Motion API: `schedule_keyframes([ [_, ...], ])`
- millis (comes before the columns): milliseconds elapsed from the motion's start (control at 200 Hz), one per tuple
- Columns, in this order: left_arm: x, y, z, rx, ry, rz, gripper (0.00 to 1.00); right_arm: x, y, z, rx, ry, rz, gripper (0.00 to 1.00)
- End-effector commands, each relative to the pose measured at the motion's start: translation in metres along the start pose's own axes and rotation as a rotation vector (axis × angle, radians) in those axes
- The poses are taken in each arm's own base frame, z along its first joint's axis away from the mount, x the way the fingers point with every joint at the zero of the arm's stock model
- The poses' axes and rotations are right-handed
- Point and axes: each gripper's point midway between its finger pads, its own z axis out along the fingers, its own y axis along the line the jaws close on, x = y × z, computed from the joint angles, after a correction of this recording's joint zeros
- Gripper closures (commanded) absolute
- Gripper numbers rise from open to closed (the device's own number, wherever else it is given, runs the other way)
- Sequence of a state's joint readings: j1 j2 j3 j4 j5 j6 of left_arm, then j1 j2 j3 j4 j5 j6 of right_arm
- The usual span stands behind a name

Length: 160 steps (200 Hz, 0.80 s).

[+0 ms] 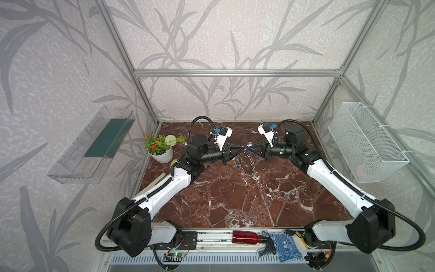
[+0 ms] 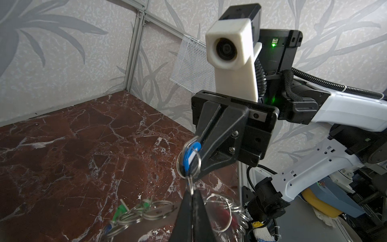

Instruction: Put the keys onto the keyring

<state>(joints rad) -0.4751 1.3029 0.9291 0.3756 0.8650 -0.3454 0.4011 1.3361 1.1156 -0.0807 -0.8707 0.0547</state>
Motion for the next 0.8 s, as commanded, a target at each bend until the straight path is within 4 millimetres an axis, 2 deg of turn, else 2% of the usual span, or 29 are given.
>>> schedule_keyframes([
  [0,-0.033,-0.016,-0.017,0.009,-0.064,0.105,1.0,-0.014,0.001,-0.01,0.043,-0.032,-0.041,1.0],
  [520,-0.044,-0.013,-0.031,-0.046,-0.071,0.166,1.0,-0.001,-0.007,-0.011,0.087,-0.002,-0.015,1.0],
  [795,-0.049,-0.016,-0.034,-0.053,-0.091,0.195,1.0,0.001,-0.009,-0.011,0.094,0.0,-0.017,0.92],
])
